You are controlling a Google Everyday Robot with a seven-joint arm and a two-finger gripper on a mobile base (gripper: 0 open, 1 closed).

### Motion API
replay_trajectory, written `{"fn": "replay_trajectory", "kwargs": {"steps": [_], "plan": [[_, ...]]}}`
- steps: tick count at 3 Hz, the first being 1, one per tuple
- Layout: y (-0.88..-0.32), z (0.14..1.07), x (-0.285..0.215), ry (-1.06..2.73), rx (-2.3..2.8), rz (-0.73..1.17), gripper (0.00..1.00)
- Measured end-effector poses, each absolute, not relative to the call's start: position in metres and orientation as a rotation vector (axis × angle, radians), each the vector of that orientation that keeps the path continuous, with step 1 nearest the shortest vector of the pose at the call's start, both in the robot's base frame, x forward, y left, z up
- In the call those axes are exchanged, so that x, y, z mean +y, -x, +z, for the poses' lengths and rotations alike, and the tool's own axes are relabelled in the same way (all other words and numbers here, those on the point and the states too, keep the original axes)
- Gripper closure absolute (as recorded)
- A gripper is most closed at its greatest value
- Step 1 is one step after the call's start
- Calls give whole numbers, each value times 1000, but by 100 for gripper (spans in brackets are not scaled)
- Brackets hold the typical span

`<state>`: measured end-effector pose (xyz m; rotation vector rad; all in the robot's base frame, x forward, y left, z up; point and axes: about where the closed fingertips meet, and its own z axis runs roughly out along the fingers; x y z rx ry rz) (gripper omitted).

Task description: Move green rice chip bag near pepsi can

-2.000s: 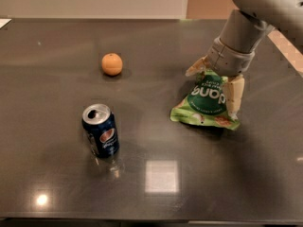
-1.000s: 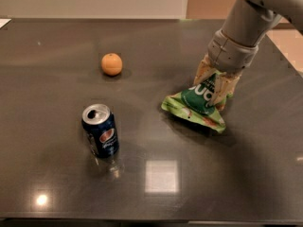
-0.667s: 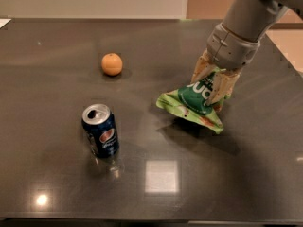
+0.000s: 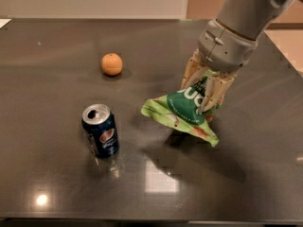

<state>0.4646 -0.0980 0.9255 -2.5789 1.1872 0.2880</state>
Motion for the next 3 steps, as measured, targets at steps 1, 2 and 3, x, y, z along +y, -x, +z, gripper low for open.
{"fn": "replay_trajectory", "kwargs": {"steps": [1, 2, 3], "plan": [[-438, 927, -80, 2617, 1106, 304, 100], [-414, 920, -64, 2665, 1043, 311, 100], [-401, 910, -51, 2700, 1010, 299, 100]]}}
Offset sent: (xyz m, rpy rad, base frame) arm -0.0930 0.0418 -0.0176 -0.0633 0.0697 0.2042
